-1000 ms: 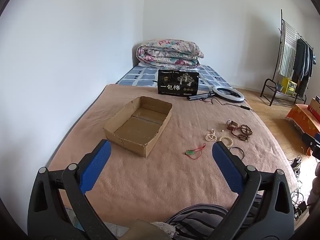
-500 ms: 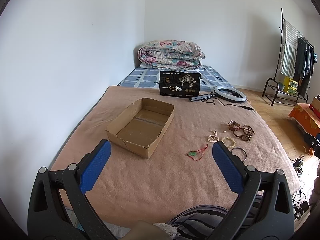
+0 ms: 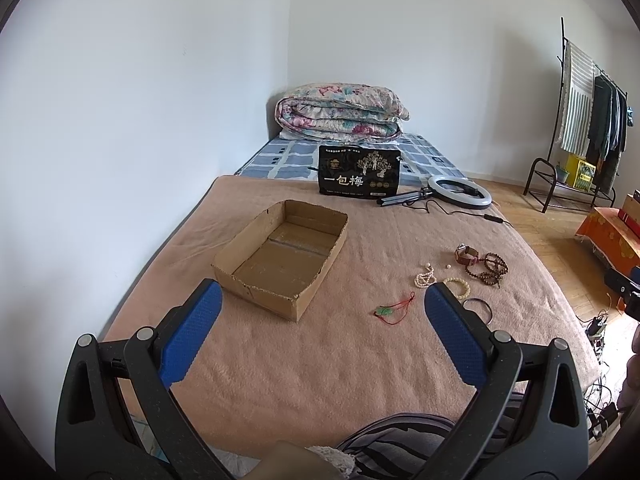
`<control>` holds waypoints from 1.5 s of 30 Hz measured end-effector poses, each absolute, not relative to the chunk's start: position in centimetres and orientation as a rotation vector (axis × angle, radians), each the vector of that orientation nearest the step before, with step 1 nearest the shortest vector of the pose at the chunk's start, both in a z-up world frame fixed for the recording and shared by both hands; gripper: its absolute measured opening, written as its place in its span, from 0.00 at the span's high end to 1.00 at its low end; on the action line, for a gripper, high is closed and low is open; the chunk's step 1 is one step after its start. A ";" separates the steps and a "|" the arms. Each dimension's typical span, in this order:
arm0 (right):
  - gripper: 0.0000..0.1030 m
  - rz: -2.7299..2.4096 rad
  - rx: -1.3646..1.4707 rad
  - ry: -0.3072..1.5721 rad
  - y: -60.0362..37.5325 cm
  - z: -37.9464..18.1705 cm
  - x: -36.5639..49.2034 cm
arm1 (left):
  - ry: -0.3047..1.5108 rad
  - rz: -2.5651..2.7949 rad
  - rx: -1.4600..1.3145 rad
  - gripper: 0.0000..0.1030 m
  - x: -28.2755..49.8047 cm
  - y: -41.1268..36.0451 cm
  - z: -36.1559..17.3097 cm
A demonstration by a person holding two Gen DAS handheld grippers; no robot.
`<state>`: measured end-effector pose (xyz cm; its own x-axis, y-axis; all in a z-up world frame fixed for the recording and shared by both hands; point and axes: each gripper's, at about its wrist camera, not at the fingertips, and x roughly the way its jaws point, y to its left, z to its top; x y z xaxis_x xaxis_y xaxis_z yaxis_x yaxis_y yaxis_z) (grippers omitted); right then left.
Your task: Organize jewelry
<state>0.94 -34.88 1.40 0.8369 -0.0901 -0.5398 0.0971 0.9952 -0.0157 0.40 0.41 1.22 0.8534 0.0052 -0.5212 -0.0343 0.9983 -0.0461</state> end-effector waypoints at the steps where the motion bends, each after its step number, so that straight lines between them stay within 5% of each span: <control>1: 0.00 -0.099 0.014 0.570 -34.9 1.4 0.9 | 0.548 0.020 -0.054 0.00 0.4 0.4 1.3; 45: 0.00 -0.093 0.022 0.594 -34.8 1.1 1.2 | 0.534 0.018 -0.054 0.00 0.2 0.1 1.7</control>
<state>1.19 -34.83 1.14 0.8248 -0.0812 -0.5595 0.0937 0.9956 -0.0063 0.19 0.06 1.71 0.8607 0.0030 -0.5090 -0.0310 0.9984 -0.0464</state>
